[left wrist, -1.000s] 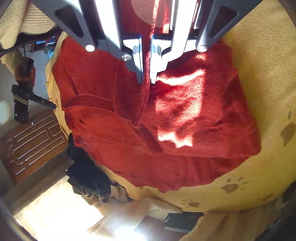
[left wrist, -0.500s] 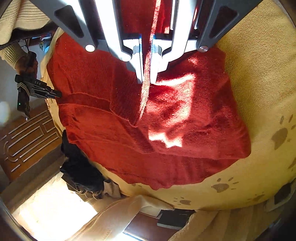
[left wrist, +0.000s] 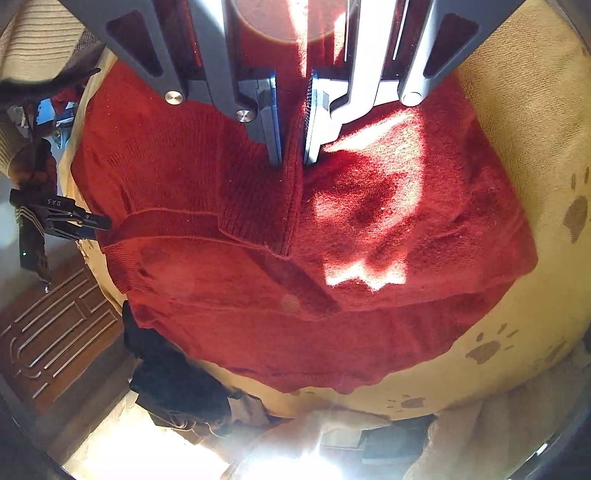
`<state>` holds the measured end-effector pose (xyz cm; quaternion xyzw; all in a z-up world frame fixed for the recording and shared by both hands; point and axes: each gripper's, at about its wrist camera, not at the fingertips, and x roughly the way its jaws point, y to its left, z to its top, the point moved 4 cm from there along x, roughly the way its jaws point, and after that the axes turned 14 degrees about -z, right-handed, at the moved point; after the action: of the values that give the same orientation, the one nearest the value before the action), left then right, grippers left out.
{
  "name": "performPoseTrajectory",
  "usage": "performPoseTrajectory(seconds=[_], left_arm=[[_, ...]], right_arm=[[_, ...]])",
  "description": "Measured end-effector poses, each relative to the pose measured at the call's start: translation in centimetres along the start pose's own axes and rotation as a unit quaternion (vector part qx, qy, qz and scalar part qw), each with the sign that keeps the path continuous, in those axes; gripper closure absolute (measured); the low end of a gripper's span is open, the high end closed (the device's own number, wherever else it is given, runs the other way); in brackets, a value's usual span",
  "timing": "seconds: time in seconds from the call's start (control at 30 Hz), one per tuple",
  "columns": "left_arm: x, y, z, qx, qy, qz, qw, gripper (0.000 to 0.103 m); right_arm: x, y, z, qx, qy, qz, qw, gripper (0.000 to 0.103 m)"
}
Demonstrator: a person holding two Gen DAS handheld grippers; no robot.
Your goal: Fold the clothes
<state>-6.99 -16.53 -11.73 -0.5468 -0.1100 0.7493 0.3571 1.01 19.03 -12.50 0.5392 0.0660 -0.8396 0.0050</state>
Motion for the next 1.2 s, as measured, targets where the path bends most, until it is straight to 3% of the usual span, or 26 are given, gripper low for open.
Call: performPoseTrajectory(seconds=[0.03,0.1,0.17,0.37,0.7,0.9,1.2], left_arm=[[-0.1,0.1,-0.1,-0.002,-0.005,-0.003,1.0000,0.091],[-0.5,0.2,-0.4,-0.012,-0.017,-0.006,0.9998,0.093],[-1.2,0.1,-0.8,-0.019,-0.030,-0.005,0.9994,0.097],[-5.1,-1.0,-1.6,-0.040,-0.087,-0.008,0.9954,0.098],[-13.1,-0.4,0.7,-0.062,-0.199,-0.007,0.9781,0.098],[-13.3,2.2,4.8,-0.066,-0.243,0.000,0.9678,0.098],[-9.4,8.2,11.0,-0.097,-0.243,0.015,0.9650,0.098]], right_arm=[[-0.1,0.1,-0.1,-0.008,-0.002,-0.006,1.000,0.060],[-0.7,0.2,-0.2,-0.010,-0.004,-0.009,1.000,0.088],[-1.8,0.0,-0.4,-0.008,-0.012,-0.020,1.000,0.096],[-6.2,-1.1,-0.5,0.014,-0.046,-0.032,0.998,0.096],[-10.9,1.0,6.3,0.010,-0.151,-0.029,0.988,0.096],[-8.7,2.0,13.6,0.047,-0.192,-0.027,0.980,0.096],[-1.0,3.8,22.6,0.036,-0.169,-0.069,0.982,0.096]])
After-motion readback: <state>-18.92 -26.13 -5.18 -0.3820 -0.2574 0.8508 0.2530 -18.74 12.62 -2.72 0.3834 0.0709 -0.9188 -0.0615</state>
